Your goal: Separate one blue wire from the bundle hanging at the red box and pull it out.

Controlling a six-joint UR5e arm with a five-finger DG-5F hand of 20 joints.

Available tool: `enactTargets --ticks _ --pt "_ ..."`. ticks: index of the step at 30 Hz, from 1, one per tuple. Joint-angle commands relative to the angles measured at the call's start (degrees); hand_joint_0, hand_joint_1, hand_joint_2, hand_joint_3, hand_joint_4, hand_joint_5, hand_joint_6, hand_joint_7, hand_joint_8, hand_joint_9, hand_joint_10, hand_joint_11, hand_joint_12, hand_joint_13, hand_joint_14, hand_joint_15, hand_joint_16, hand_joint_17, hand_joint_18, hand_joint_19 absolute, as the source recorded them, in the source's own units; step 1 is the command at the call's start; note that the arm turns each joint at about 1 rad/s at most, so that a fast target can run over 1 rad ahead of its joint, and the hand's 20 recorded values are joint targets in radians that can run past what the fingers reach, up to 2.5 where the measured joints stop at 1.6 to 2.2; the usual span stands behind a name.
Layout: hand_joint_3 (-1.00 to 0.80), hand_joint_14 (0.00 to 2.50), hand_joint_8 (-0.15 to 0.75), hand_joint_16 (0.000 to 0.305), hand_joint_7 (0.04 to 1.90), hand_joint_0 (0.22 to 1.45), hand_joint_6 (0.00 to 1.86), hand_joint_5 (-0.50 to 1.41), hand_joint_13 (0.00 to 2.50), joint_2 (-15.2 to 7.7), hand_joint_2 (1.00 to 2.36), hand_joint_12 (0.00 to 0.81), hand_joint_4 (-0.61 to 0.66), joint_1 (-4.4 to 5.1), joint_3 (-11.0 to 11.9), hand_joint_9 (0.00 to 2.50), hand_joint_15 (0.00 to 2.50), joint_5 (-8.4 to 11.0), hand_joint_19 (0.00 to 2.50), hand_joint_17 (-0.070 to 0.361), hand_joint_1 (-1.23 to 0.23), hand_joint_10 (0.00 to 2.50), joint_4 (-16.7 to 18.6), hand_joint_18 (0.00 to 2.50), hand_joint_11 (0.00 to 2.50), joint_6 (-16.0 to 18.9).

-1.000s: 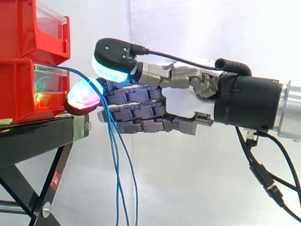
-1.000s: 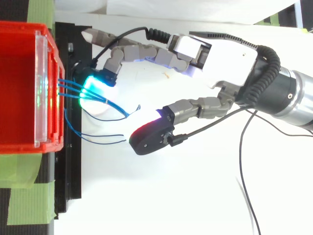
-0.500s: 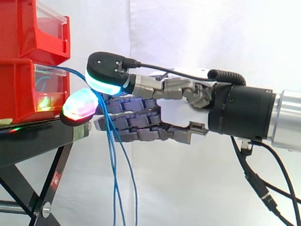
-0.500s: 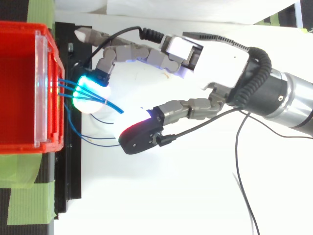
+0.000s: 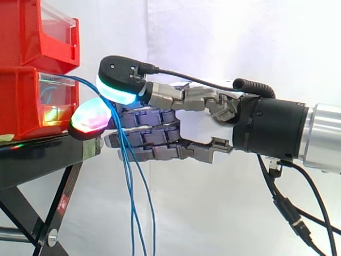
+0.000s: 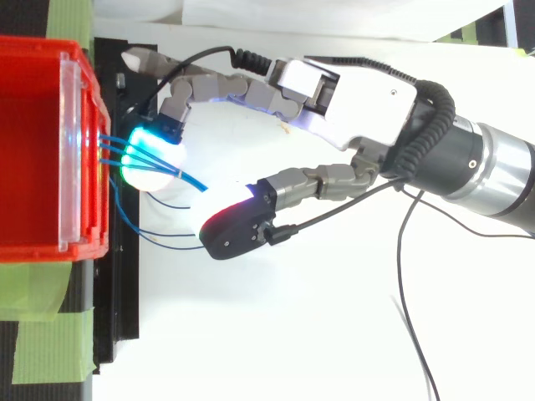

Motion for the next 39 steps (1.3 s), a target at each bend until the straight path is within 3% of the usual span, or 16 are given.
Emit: enactTargets --ticks 1,8,19,39 --pt "-0.49 0.00 0.171 0.062 1.07 0.59 0.50 -0.20 0.08 0.0 1.00 0.319 0.31 -0.20 0.5 0.05 0.05 -0.14 0.13 0.139 -0.64 0.00 -0.2 0.12 0.00 1.4" --pt "-0.47 0.00 0.170 0.061 1.11 0.60 0.50 -0.19 0.09 0.0 1.00 0.317 0.31 -0.29 1.0 0.06 0.05 -0.23 0.14 0.138 -0.63 0.00 -1.7 0.13 0.00 2.2" --pt "-0.40 0.00 0.172 0.061 1.34 0.61 0.50 -0.17 0.10 0.0 1.01 0.315 0.28 -0.29 1.4 0.08 0.05 -0.14 0.14 0.137 -0.63 0.00 -2.1 0.14 0.00 2.2" --pt "-0.41 0.00 0.175 0.061 1.33 0.60 0.51 -0.17 0.10 0.0 1.01 0.317 0.29 -0.55 1.6 0.08 0.05 -0.23 0.15 0.136 -0.61 0.00 -2.5 0.14 0.00 2.3"
